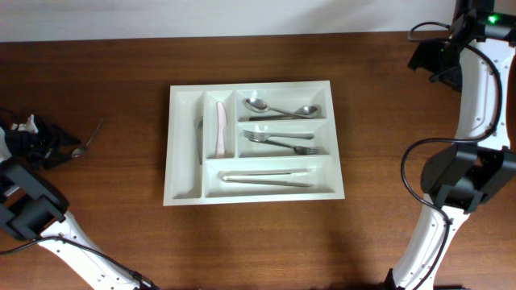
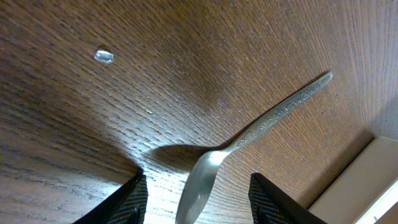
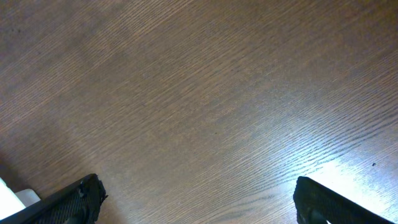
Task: Pack container
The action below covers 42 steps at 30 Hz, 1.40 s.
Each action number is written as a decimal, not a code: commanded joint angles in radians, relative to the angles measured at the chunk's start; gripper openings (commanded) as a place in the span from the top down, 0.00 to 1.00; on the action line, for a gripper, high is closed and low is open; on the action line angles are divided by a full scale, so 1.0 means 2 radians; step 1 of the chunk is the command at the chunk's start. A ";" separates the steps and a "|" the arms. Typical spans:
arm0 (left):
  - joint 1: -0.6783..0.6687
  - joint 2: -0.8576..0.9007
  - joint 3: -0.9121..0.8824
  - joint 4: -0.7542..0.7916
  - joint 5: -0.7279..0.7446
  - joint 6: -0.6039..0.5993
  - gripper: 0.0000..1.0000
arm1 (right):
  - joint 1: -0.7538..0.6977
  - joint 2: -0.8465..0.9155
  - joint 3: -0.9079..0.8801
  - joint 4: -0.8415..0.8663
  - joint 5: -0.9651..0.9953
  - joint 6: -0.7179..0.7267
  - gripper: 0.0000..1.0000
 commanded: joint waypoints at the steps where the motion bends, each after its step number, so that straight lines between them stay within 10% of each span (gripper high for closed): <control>1: 0.002 -0.006 -0.005 0.001 0.006 0.009 0.45 | 0.003 -0.013 0.000 0.000 0.001 0.002 0.01; 33: -0.045 -0.006 -0.005 0.002 -0.010 0.009 0.97 | 0.003 -0.013 0.000 0.000 0.001 0.003 0.01; 42: -0.045 -0.006 -0.005 0.003 -0.010 0.009 0.98 | 0.003 -0.013 0.000 0.000 0.001 0.002 0.01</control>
